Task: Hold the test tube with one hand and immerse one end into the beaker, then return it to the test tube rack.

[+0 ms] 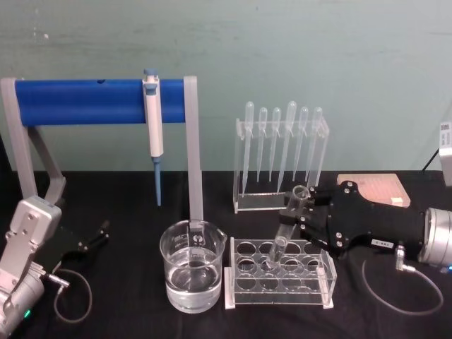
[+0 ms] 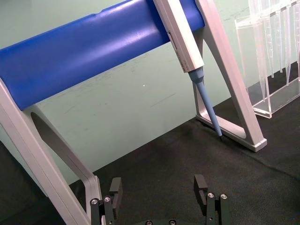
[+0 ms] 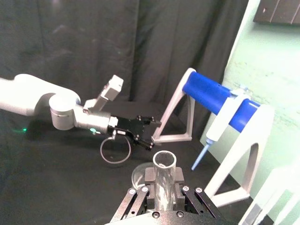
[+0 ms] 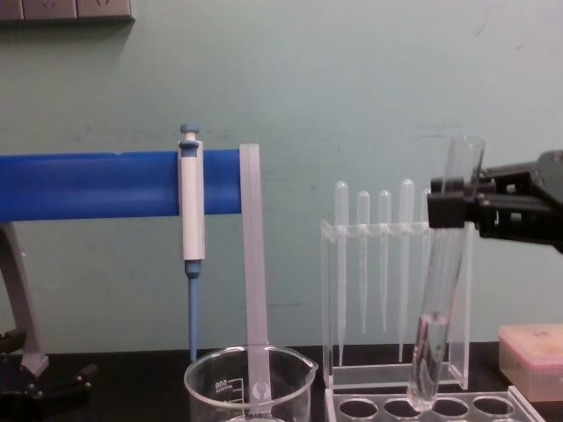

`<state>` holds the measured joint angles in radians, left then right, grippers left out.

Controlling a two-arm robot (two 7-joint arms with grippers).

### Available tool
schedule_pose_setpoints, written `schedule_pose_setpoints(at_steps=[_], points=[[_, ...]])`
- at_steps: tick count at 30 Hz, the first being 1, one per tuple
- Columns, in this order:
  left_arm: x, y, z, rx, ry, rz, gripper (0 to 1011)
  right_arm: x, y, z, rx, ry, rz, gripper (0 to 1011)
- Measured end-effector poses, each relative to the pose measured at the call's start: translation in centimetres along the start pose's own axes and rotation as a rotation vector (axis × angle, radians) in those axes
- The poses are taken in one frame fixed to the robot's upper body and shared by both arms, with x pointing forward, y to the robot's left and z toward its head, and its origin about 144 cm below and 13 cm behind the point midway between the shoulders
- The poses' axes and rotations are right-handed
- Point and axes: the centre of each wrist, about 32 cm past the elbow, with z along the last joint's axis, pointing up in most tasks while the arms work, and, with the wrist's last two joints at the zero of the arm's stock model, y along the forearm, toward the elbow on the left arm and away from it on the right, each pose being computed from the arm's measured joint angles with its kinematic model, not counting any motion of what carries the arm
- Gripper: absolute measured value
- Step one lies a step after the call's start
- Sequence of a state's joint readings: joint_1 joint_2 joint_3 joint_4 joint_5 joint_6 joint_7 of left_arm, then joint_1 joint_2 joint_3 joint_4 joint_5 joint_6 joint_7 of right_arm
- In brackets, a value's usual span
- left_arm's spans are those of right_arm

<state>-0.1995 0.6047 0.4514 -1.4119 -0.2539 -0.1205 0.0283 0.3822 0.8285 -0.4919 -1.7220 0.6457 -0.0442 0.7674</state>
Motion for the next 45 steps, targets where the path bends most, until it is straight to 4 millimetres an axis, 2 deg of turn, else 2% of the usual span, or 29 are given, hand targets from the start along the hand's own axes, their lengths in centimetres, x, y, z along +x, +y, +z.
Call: schedule_pose_setpoints(at_steps=[16,31,45], points=[[0.0,0.0,0.0,0.0,0.0,0.0,1000,0.8,0.0,-2.7,-0.018,0.009,-0.014,228],[0.0,0.0,0.0,0.0,0.0,0.0,1000,1.7,1.1,-3.4,-0.008,0.003,-0.007,228],[0.0,0.0,0.0,0.0,0.0,0.0,1000,1.9,1.6,-4.9,-0.013,0.026,-0.003,228]])
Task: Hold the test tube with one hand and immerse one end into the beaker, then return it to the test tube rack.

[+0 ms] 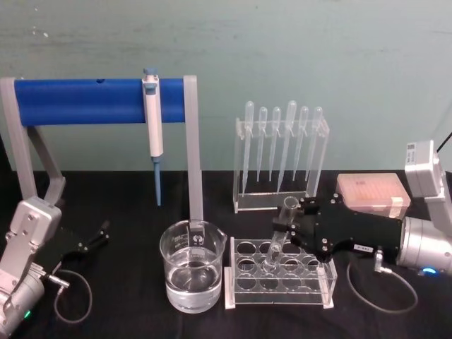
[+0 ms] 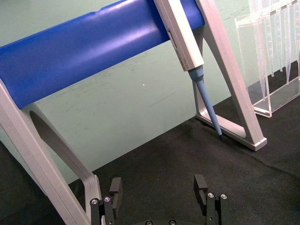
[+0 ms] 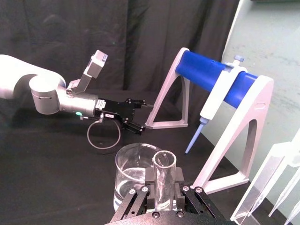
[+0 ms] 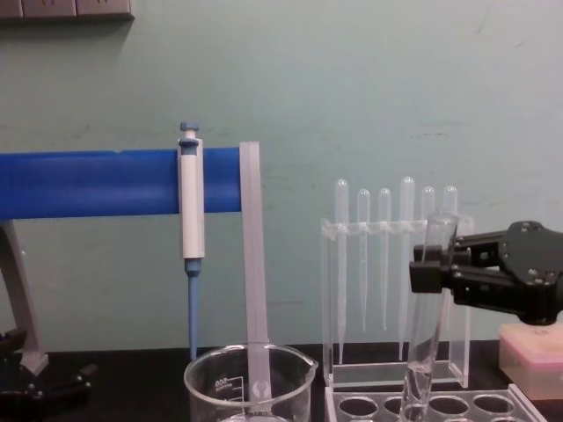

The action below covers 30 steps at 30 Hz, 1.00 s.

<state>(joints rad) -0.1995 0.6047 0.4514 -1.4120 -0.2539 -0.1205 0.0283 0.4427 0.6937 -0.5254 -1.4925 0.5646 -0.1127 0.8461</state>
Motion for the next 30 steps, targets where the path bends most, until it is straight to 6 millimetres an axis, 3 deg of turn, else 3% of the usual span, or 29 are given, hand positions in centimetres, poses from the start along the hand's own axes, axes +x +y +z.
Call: schedule_pose_setpoints(at_steps=[18,30], points=[[0.0,0.0,0.0,0.0,0.0,0.0,1000,-0.8,0.4,-2.2,-0.019,0.034,0.004,228],[0.0,0.0,0.0,0.0,0.0,0.0,1000,-1.1,0.3,-2.6,-0.029,0.034,0.0,228]])
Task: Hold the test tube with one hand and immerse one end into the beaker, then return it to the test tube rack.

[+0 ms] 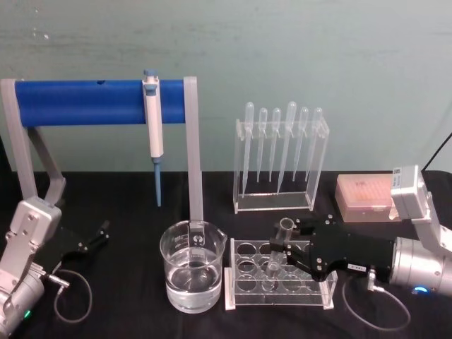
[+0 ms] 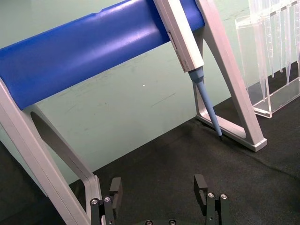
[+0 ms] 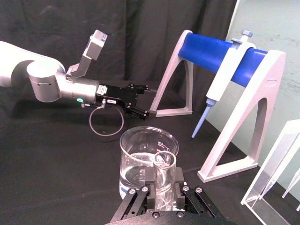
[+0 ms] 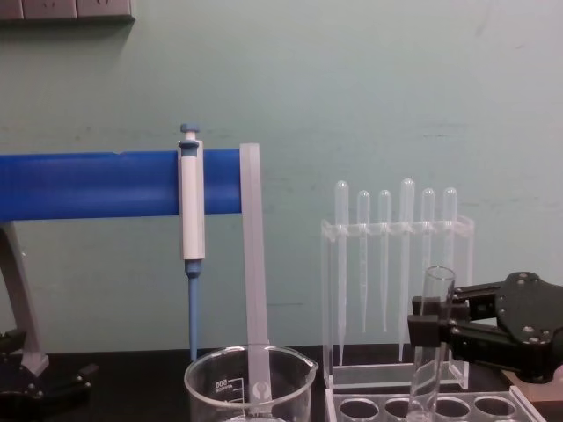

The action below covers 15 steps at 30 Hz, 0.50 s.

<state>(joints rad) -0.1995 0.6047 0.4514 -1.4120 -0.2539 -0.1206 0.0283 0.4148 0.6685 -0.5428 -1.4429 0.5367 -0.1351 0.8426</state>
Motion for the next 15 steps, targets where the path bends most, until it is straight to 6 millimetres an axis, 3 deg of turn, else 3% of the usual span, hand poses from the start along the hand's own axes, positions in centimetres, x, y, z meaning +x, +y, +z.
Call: schedule_pose_setpoints(at_steps=[8,15], points=[[0.0,0.0,0.0,0.0,0.0,0.0,1000,0.03,-0.02,0.05,0.001,-0.001,-0.001,253],[0.0,0.0,0.0,0.0,0.0,0.0,1000,0.05,-0.01,0.09,0.003,-0.001,-0.001,474]])
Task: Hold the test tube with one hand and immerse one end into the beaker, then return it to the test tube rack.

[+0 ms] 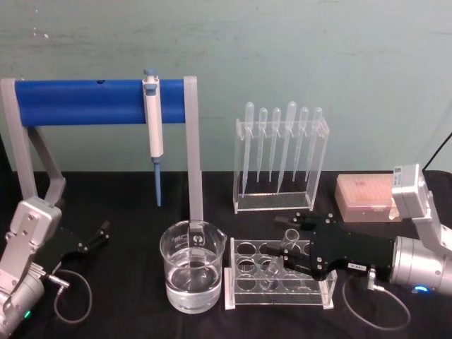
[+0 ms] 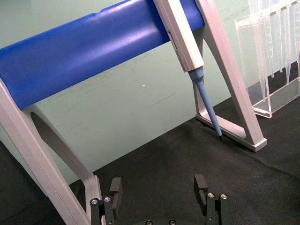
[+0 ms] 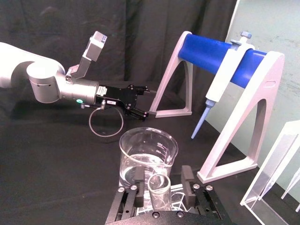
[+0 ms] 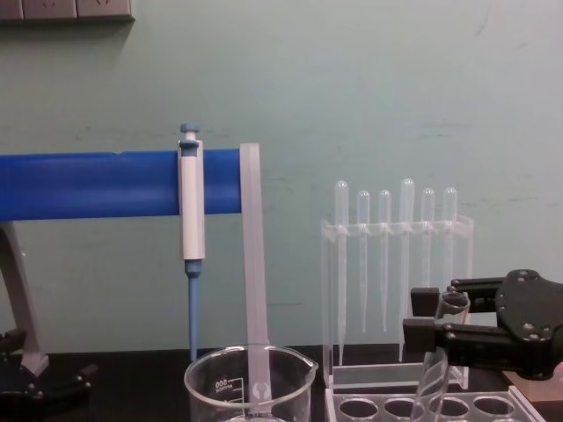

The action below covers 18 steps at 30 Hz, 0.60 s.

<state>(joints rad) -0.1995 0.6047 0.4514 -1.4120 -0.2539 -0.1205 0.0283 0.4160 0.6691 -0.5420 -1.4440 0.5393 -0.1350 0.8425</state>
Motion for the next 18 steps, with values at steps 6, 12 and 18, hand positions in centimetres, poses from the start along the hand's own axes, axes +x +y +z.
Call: schedule_pose_setpoints(at_steps=[6,12,18], points=[[0.0,0.0,0.0,0.0,0.0,0.0,1000,0.0,0.0,0.0,0.0,0.0,0.0,674],[0.0,0.0,0.0,0.0,0.0,0.0,1000,0.0,0.1,0.6,0.005,-0.02,-0.003,825],[0.0,0.0,0.0,0.0,0.0,0.0,1000,-0.2,-0.1,3.2,0.022,-0.121,-0.046,997]])
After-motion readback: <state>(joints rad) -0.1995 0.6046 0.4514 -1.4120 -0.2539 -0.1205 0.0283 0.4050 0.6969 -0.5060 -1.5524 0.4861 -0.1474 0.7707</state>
